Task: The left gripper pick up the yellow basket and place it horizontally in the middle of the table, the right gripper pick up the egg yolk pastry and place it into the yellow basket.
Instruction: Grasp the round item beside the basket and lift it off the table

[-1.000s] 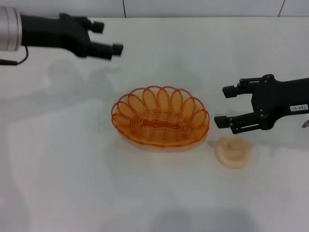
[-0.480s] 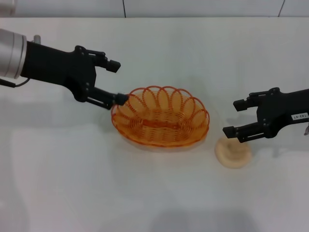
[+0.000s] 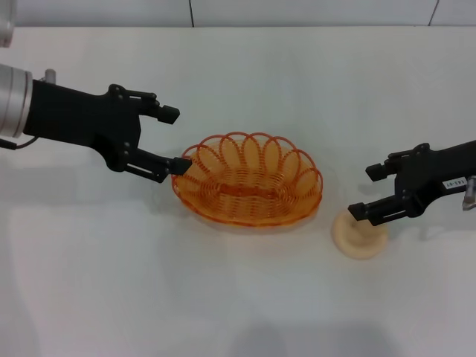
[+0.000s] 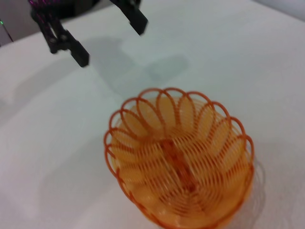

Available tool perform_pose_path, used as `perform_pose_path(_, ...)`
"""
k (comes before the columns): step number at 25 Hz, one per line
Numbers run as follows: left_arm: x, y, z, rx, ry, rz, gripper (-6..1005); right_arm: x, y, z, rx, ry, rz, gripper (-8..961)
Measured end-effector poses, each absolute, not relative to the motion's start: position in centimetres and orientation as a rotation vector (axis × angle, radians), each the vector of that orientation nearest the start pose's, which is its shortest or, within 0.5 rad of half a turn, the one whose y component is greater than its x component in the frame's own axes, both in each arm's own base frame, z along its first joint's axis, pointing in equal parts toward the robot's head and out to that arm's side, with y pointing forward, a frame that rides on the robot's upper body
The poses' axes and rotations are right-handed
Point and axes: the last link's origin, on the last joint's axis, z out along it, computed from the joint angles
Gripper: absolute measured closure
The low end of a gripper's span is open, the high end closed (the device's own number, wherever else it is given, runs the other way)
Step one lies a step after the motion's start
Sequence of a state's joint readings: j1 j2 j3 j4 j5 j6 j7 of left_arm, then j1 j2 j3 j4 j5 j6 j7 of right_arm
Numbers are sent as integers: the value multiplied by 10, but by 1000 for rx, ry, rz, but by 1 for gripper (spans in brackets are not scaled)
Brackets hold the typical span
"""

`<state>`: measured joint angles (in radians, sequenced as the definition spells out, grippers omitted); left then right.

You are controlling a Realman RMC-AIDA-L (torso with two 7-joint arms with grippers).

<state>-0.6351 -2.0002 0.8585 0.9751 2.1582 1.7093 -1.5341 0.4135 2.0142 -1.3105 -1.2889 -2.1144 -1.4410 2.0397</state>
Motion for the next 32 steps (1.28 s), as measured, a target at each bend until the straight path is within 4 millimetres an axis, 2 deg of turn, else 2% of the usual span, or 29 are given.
perform_pose_path(8,-213,357,46,-2974,-237,-264,133,209,338,9,-2831,650,-88,203)
perform_pose_path(21,-211,356,45,-2978,-235,-277,136,210,337,-3,-2860,648,-148,264)
perform_pose_path(32,-211,356,44,-2977,-239,-283,138,212,339,-4,-2853,652,-180,609)
